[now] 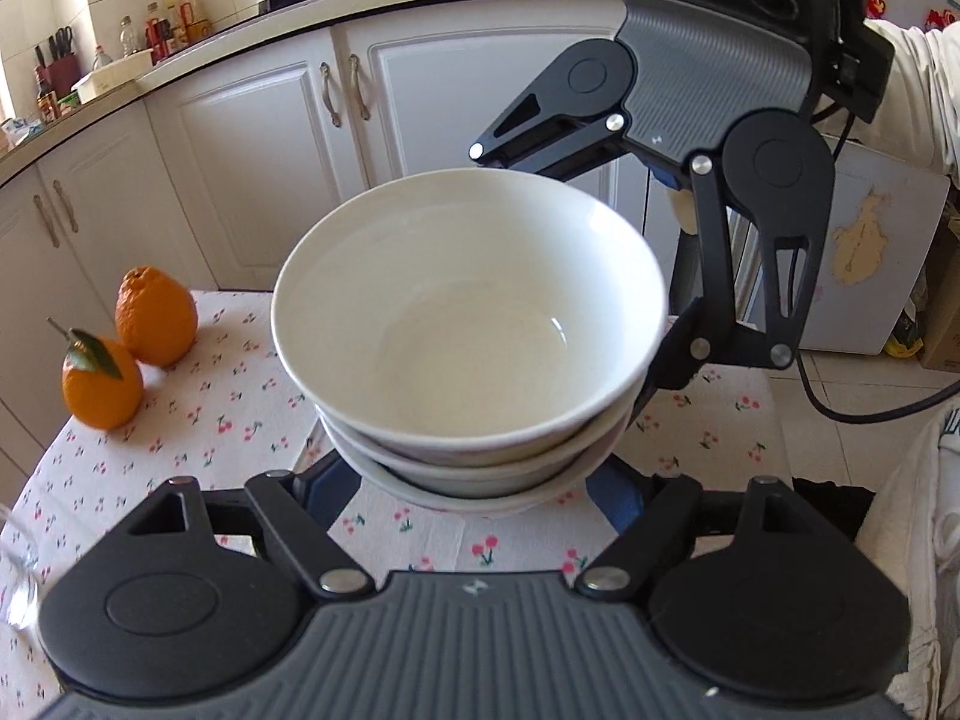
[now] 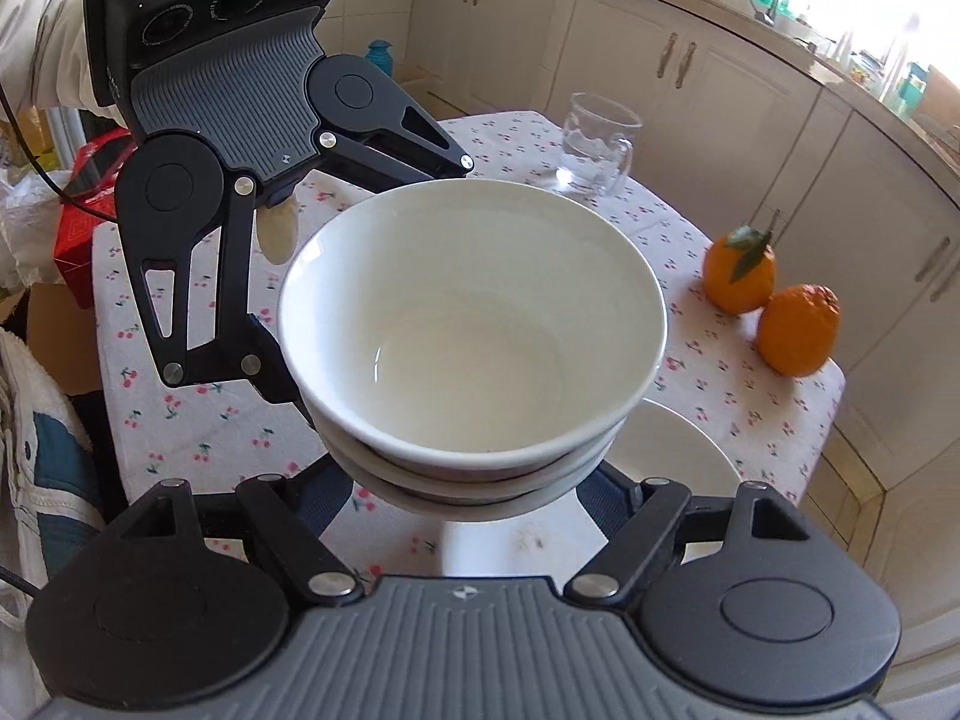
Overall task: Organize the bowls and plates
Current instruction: 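Lift the bowl stack with both grippers and carry it over the plates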
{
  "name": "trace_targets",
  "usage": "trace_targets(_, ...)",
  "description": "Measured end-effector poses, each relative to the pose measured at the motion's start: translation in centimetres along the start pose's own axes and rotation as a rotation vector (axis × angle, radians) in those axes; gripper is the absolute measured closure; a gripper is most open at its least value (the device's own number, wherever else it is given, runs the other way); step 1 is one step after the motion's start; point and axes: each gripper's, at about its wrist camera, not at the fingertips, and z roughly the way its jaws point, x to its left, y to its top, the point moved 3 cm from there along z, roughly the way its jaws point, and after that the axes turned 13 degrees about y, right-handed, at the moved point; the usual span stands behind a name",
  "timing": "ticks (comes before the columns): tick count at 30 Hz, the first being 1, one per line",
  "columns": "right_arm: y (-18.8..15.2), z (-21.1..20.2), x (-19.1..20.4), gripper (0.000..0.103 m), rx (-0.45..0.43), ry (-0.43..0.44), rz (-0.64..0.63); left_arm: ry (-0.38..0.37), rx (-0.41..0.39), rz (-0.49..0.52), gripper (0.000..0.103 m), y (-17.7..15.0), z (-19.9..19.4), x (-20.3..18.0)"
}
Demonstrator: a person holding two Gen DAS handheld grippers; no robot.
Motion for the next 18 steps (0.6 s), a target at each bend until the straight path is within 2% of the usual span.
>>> trace_targets(7,-2.8,-0.9,-3.5,0.018,0.015,-0.056,0.075,-0.049,0.001,0.012,0.022,1.7,4.3,0.1)
trace_targets(18,-4.7,-0.1,-5.9,0.018,0.012,-0.040,0.135,-0.069,0.026,-0.003,0.022,1.7,6.4,0.6)
